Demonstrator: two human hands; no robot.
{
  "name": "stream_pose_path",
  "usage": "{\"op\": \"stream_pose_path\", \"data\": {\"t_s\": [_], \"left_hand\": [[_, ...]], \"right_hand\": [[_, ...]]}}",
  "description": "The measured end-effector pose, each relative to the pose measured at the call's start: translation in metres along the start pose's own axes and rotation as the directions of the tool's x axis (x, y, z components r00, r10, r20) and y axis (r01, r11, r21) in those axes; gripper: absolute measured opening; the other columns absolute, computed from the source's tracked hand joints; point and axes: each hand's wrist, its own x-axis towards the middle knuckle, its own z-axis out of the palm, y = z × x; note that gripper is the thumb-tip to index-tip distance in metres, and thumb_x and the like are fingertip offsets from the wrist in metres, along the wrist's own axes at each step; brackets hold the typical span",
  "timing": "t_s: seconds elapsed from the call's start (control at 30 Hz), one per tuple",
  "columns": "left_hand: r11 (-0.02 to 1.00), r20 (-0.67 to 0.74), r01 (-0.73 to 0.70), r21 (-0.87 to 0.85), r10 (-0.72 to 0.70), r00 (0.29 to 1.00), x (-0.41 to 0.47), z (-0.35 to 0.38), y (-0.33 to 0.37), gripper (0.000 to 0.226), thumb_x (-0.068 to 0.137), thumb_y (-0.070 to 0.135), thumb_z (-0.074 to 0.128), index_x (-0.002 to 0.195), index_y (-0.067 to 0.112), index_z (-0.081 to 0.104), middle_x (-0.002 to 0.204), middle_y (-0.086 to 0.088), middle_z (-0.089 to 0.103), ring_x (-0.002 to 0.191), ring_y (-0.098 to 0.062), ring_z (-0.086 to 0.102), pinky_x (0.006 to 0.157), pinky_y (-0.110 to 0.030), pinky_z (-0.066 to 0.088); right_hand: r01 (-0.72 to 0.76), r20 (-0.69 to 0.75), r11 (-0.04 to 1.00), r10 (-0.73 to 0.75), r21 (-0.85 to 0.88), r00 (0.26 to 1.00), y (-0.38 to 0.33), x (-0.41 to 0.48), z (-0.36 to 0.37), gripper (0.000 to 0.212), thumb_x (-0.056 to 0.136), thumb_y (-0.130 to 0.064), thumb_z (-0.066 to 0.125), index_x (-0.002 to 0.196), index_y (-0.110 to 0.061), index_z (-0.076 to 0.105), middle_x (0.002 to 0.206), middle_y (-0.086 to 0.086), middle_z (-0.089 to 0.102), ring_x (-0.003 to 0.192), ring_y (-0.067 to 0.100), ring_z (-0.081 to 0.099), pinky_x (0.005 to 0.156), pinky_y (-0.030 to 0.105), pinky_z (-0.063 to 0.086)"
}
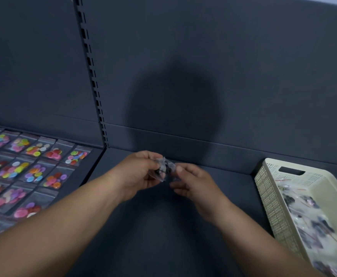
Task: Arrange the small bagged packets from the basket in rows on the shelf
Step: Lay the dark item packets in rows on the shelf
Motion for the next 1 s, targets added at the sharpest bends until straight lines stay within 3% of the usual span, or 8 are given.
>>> {"op": "stream_pose_path", "data": {"t_s": [0.17,0.4,0.5,0.73,0.83,1.0], "left_hand": [[0.999,0.071,0.006,0.037,-0.008,0.997,-0.002,0.011,-0.002,0.02,0.093,-0.003,0.045,0.101,0.011,0.058,0.082,-0.009,0.064,0.067,-0.015,0.061,0.055,-0.023,0.051],[0.995,0.084,0.024,0.1,-0.032,0.996,0.001,0.023,-0.005,0.017,0.093,0.0,0.049,0.1,0.011,0.059,0.077,-0.009,0.064,0.064,-0.016,0.061,0.057,-0.024,0.05],[0.993,0.091,0.027,0.115,-0.038,0.995,0.001,0.029,-0.005,0.018,0.093,0.0,0.049,0.099,0.012,0.061,0.077,-0.008,0.064,0.062,-0.015,0.059,0.057,-0.024,0.049],[0.993,0.151,0.073,0.095,-0.087,0.985,0.001,0.042,-0.001,0.015,0.09,0.004,0.055,0.1,0.013,0.062,0.075,-0.007,0.064,0.059,-0.014,0.059,0.053,-0.023,0.048],[0.989,0.175,0.05,0.142,-0.075,0.982,-0.001,0.046,-0.003,0.01,0.088,0.014,0.064,0.098,0.013,0.062,0.07,-0.003,0.063,0.056,-0.012,0.056,0.051,-0.021,0.046],[0.977,0.094,-0.006,0.211,-0.014,0.996,0.001,0.046,-0.005,0.008,0.086,0.006,0.063,0.092,0.012,0.062,0.069,-0.006,0.062,0.044,-0.007,0.051,0.045,-0.019,0.042]], "right_hand": [[-0.004,-0.017,0.998,0.005,0.066,1.0,-0.005,-0.004,-0.002,0.011,0.09,-0.005,0.056,0.088,-0.015,0.059,0.077,-0.001,0.067,0.069,0.01,0.062,0.064,0.023,0.049],[-0.004,-0.191,0.984,0.038,0.176,0.981,-0.006,-0.007,-0.017,0.028,0.091,-0.011,0.058,0.064,-0.017,0.056,0.069,0.003,0.057,0.068,0.015,0.05,0.061,0.024,0.043],[0.002,-0.244,0.975,0.054,0.224,0.968,-0.01,-0.009,-0.022,0.026,0.092,-0.013,0.057,0.067,-0.017,0.058,0.066,0.001,0.059,0.06,0.012,0.05,0.054,0.023,0.039],[-0.026,-0.221,0.949,0.1,0.314,0.97,-0.012,-0.012,-0.028,0.023,0.095,-0.018,0.052,0.072,-0.015,0.055,0.072,0.005,0.06,0.064,0.014,0.054,0.059,0.024,0.042],[-0.022,-0.193,0.957,0.081,0.288,0.978,-0.013,-0.017,-0.029,0.02,0.096,-0.016,0.05,0.077,-0.016,0.056,0.071,0.003,0.063,0.058,0.01,0.062,0.059,0.025,0.042],[-0.022,-0.219,0.974,0.073,0.225,0.973,-0.009,-0.017,-0.032,0.015,0.096,-0.016,0.05,0.084,-0.017,0.059,0.075,0.004,0.063,0.064,0.013,0.06,0.055,0.024,0.043]]}}
